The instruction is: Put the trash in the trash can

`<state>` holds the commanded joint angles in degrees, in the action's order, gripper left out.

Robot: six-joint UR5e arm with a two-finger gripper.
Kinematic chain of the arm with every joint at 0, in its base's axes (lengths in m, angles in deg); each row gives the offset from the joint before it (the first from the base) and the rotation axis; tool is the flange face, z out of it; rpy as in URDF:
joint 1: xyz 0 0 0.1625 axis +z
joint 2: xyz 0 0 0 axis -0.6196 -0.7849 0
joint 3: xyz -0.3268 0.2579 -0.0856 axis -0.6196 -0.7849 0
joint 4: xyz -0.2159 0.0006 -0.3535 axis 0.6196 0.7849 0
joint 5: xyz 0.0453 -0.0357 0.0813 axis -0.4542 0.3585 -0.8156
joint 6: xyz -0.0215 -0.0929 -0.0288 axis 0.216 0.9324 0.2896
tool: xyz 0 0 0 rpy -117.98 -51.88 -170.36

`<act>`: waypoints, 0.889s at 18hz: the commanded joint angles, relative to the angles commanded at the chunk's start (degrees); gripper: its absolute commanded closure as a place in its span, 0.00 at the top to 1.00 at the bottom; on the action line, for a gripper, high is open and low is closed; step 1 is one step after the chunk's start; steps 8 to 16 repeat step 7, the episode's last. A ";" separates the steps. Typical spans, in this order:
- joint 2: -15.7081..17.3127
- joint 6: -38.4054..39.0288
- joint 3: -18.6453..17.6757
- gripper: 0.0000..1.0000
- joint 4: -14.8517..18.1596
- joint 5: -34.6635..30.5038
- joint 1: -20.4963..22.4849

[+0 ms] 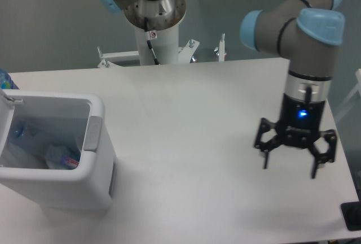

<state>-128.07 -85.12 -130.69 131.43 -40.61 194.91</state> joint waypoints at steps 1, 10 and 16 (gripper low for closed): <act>0.09 -3.69 0.00 1.00 1.50 -2.19 0.00; -1.49 -7.51 -0.26 1.00 6.08 -16.00 -3.51; -1.49 -7.51 -0.26 1.00 6.08 -16.00 -3.51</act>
